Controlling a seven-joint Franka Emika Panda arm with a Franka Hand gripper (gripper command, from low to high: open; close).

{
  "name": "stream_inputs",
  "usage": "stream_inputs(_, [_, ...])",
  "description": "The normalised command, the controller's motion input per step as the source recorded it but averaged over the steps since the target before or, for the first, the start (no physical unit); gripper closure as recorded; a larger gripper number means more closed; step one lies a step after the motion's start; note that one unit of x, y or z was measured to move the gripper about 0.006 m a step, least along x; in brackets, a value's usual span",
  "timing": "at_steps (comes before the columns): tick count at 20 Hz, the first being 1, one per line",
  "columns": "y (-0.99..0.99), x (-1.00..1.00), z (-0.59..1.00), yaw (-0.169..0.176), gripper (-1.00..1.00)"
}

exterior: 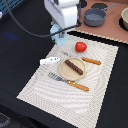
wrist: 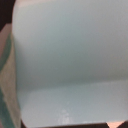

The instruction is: Interact with the objects in diverse but meaningful ways.

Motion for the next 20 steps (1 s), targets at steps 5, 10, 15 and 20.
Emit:
stream_inputs(5, [-1.0,0.07,-0.01,-0.002,1.0])
stream_inputs(10, [-0.89,0.03,-0.08,-0.057,1.0])
stream_inputs(15, [-0.78,0.12,-0.09,-0.105,1.0])
stream_inputs(20, [-0.7,0.17,-0.17,-0.135,1.0])
